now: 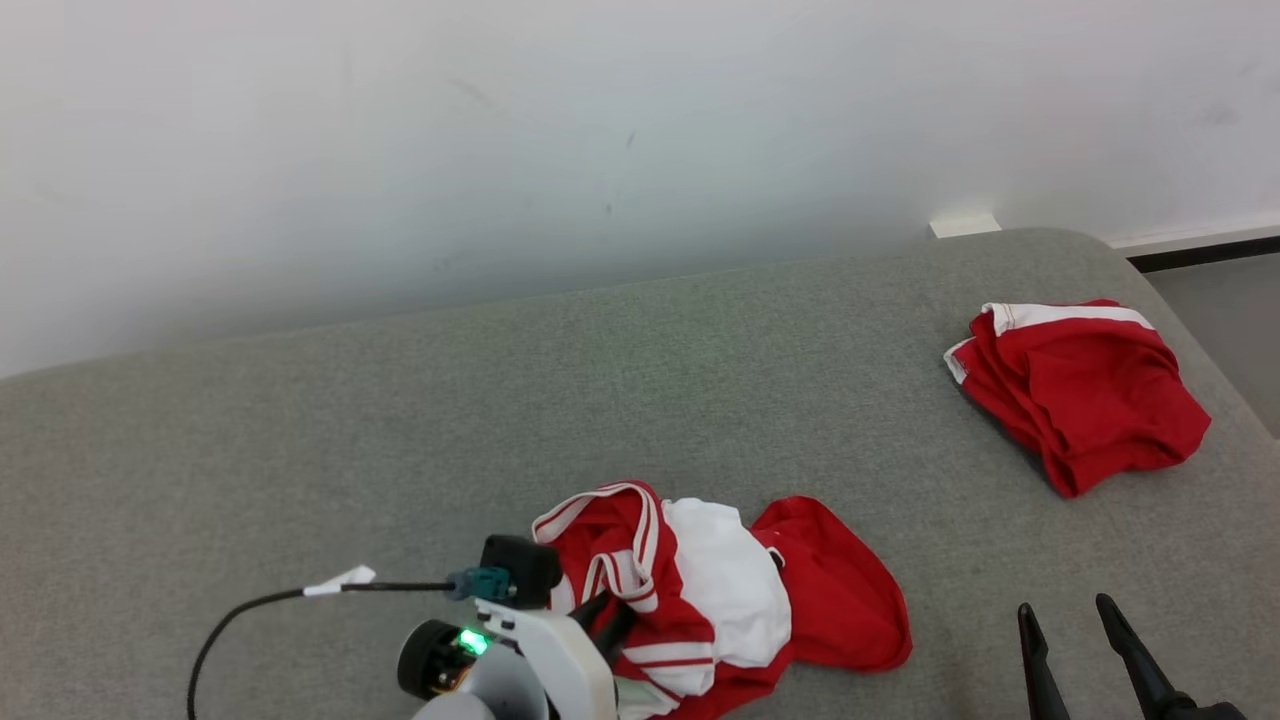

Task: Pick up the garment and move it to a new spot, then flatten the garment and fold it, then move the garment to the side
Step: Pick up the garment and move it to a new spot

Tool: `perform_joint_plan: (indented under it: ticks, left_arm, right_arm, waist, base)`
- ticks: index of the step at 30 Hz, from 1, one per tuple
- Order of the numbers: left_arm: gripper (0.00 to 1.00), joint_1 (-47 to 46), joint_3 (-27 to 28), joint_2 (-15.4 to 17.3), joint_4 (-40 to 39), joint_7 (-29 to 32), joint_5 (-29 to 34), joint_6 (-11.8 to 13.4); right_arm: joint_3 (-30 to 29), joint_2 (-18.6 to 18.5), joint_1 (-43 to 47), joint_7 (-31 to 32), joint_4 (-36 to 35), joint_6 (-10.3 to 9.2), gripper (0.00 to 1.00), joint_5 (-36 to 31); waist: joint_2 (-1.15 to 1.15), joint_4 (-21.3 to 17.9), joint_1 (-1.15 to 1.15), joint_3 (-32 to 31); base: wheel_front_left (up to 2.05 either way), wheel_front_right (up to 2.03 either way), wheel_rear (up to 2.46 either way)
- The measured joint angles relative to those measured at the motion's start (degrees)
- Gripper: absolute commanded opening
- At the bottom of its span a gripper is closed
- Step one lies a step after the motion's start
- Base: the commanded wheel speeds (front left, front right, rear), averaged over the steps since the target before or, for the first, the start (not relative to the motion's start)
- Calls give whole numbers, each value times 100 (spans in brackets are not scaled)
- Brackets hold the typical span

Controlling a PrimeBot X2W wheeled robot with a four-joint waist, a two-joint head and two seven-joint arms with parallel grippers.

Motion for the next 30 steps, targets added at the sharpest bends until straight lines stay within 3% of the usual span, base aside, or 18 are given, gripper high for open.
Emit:
perform_joint_plan:
  ticks: [1, 2, 3, 8, 12, 15, 23, 26, 30]
  left_arm:
    - [24, -20, -5, -40, 234, -202, 32, 0]
    - [75, -65, -53, -36, 439, -386, 141, -2]
    - [100, -116, -35, -53, 600, -625, 190, -9]
    - [100, -203, 91, -178, 810, -1650, 176, -2]
    - [100, 110, 183, -132, 461, -2050, 169, 10]
    - [100, 545, 325, 1, -51, -2175, 113, 126]
    - [100, 1807, 851, 410, -1414, -2297, 415, 749]
    - [100, 2217, 1233, 399, -1855, -2306, 648, 865]
    - [100, 2741, 1722, 198, -2107, -2309, 968, 821]
  right_arm:
    - [9, -1, -8, 0, 10, 1, 100, 0]
    - [20, 1, -22, 0, 22, 1, 100, 0]
    - [22, 7, -39, 1, 26, 1, 100, 0]
    - [-87, 10, -47, 0, -8, 0, 100, -4]
    - [-245, 15, 24, 0, -73, 1, 100, -8]
    - [-377, 18, 68, 0, -136, 1, 100, -18]
    - [-555, 15, 157, 0, -288, 1, 100, -25]
    - [-547, 23, 176, 0, -280, 1, 100, -21]
    - [-563, 22, 230, 0, -240, 1, 100, 54]
  waist:
    - [0, 18, 0, 4]
    - [0, 36, 0, 7]
    - [0, 57, 0, 8]
    - [0, 227, 0, -44]
    - [0, 406, 0, -125]
    - [0, 569, 0, -193]
    - [-1, 1035, 0, -342]
    - [0, 1184, 0, -395]
    - [0, 1358, 0, -464]
  base:
    - [0, 0, 0]
    - [0, 0, 0]
    - [0, 0, 0]
    - [0, 0, 0]
    - [0, 0, 0]
    - [0, 0, 0]
    - [0, 0, 0]
    - [0, 0, 0]
    - [0, 0, 0]
